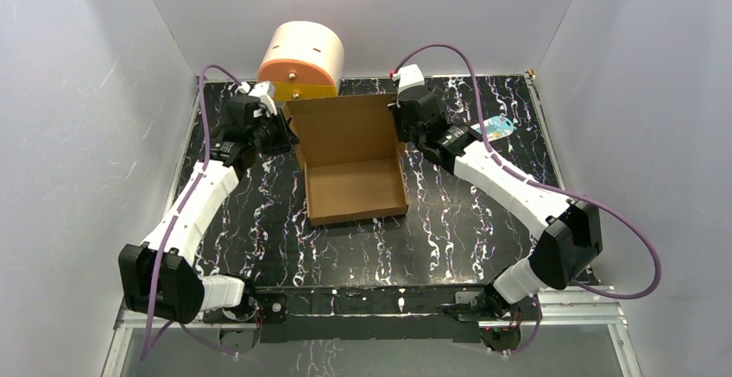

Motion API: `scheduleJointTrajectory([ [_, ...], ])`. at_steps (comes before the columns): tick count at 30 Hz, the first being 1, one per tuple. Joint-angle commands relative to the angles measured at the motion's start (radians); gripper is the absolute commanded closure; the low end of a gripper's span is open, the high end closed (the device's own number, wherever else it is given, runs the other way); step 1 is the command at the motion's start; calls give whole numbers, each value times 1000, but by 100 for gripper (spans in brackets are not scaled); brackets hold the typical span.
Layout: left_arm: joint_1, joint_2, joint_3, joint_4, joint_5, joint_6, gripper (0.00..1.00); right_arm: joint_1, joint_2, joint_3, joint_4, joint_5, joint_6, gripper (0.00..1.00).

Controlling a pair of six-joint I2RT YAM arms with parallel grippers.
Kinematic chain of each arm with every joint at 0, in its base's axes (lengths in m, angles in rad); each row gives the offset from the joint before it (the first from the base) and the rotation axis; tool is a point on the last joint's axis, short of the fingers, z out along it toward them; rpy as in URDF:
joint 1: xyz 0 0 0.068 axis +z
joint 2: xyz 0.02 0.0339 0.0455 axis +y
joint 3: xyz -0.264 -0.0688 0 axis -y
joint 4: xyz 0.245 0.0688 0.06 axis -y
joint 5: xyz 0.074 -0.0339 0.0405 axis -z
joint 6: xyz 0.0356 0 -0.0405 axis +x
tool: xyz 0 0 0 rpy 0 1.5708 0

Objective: Fold the paper box

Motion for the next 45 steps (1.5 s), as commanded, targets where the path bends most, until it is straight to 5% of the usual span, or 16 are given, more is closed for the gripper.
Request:
scheduleJointTrajectory([
  [1, -28, -15, -14, 106, -31, -102, 86, 15, 34, 75, 30, 120, 105, 91],
  [15, -98, 70, -45, 276, -70, -249, 83, 23, 63, 19, 139, 214, 276, 90],
  [35, -144, -9, -261, 403, -73, -338, 77, 47, -55, -225, 259, 212, 287, 90],
  [45, -148, -163, -414, 399, -49, -341, 72, 64, -202, -394, 291, 125, 322, 77],
])
